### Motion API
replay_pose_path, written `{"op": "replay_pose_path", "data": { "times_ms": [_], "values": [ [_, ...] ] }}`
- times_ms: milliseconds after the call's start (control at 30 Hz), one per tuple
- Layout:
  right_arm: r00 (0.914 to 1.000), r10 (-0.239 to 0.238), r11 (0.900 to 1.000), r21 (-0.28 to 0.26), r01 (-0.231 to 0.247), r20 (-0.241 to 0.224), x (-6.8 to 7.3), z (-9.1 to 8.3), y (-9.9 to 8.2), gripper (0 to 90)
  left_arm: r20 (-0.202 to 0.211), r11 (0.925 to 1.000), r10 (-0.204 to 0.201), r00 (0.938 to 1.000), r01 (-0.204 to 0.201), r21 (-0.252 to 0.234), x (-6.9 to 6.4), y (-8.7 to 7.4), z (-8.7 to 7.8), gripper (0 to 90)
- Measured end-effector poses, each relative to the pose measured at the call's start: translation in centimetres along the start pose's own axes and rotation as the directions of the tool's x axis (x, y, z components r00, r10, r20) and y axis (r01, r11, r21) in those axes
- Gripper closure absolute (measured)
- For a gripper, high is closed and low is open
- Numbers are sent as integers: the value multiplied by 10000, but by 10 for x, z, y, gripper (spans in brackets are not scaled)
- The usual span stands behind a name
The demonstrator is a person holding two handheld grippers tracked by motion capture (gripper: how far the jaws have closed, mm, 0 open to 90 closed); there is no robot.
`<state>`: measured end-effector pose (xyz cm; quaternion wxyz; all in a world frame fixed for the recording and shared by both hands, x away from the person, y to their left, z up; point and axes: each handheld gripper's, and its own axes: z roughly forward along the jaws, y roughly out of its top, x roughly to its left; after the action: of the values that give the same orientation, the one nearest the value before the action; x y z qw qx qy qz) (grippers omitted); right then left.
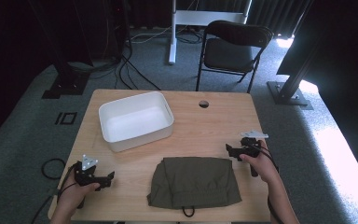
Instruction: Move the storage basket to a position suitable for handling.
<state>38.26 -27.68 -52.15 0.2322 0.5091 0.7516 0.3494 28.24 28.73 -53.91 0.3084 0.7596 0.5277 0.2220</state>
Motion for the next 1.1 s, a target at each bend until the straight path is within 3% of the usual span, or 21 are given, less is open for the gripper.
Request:
{"op": "replay_pose_path", "data": {
  "times_ms": [333,467,667,933,1000,1100],
  "values": [
    [9978,-294,9993,-254,279,-599,29,12,28,106,55,9997,-184,9998,185,-173,4,12,-1,7],
    [9966,-528,9983,-265,512,-631,38,16,35,106,67,9994,-254,9997,255,-230,5,16,-2,7],
    [9920,-698,9966,-517,647,-1048,61,25,56,107,42,9984,-181,9998,183,-532,8,33,-8,8],
    [9881,-918,9949,-527,858,-1231,86,38,77,110,-8,9949,-538,9986,536,-854,16,47,-10,8],
    [9859,-1011,9940,-541,947,-1333,92,40,82,110,-84,9930,-683,9976,672,-971,19,51,-11,58],
    [9830,-1049,9933,-641,962,-1507,101,43,91,110,-211,9907,-792,9966,764,-1124,22,57,-14,59]
  ]
}}
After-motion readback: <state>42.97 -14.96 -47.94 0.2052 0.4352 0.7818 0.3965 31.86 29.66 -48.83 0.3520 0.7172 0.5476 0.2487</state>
